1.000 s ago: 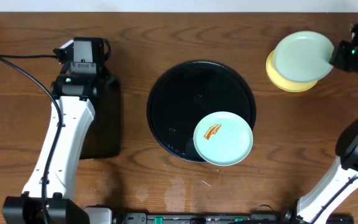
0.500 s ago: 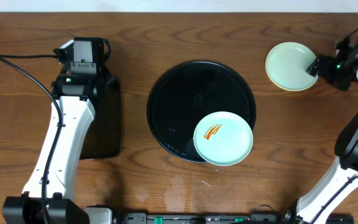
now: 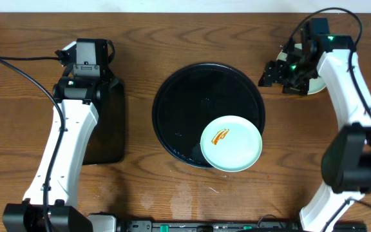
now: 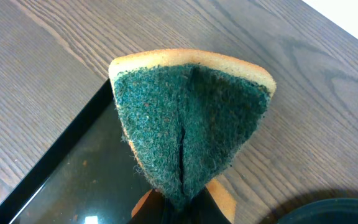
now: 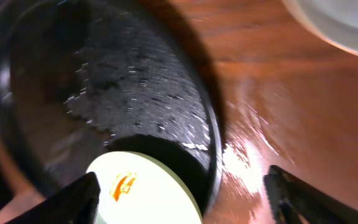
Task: Clean dirty plates on tray and stack at the side
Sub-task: 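Reach the right gripper to the last pale green plate's rim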
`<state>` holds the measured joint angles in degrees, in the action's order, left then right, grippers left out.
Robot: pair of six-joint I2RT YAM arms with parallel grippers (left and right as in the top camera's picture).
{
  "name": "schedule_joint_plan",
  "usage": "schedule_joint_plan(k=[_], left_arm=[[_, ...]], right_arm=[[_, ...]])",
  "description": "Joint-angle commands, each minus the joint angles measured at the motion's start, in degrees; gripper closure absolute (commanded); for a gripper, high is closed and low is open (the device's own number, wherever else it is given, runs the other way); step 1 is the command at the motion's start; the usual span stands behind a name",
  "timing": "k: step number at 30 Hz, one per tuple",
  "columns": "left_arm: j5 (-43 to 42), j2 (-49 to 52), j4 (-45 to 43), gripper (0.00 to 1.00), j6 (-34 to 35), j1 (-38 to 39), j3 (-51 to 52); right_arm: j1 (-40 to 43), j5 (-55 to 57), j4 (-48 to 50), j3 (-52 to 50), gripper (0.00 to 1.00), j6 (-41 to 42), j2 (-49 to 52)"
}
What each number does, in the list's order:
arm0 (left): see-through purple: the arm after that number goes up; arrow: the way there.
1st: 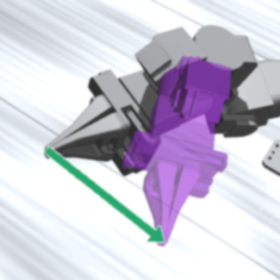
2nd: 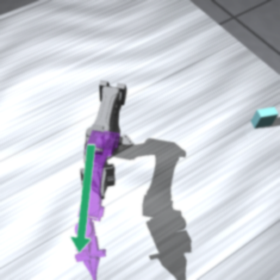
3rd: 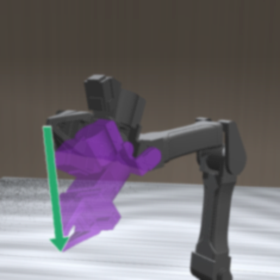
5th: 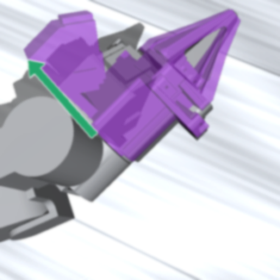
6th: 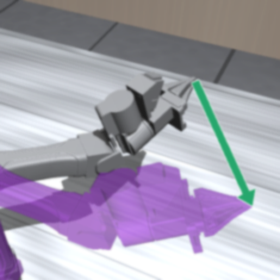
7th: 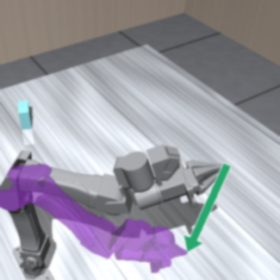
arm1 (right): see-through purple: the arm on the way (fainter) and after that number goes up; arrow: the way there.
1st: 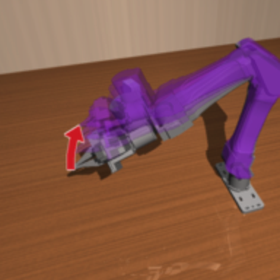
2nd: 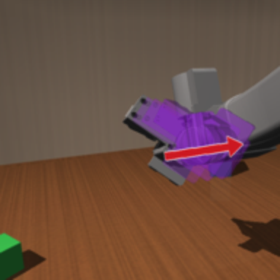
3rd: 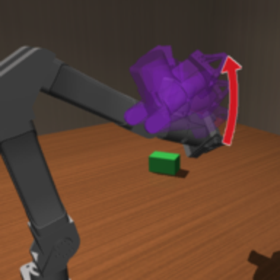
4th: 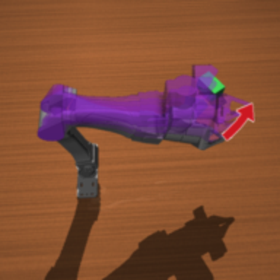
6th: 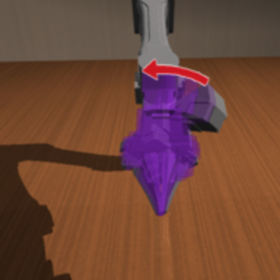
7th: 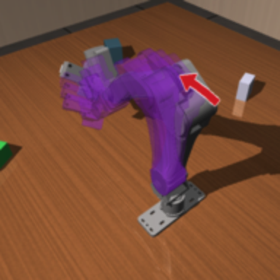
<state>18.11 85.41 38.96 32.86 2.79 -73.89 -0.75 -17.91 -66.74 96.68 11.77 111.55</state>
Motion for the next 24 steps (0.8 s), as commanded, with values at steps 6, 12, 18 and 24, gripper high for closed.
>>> schedule_joint_plan(k=[6, 12, 18, 24], left_arm=[[0.3, 0.4, 0.0, 0.92, 0.5, -0.2, 0.5], [0.3, 0.4, 0.0, 0.92, 0.5, -0.2, 0.5], [0.3, 0.4, 0.5, 0.92, 0.5, -0.2, 0.5], [0.3, 0.4, 0.7, 0.92, 0.5, -0.2, 0.5]], right_arm=[[-10.9, 19.5, -12.3, -0.9, 0.01, 27.1, -10.2], [-21.6, 24.2, -14.2, -9.0, 0.11, 41.7, -10.2], [-25.8, 20.7, -13.3, -14.7, 0.31, 47.8, -10.2], [-25.6, 14.8, -12.4, -23.0, 0.22, 47.7, -10.2]])
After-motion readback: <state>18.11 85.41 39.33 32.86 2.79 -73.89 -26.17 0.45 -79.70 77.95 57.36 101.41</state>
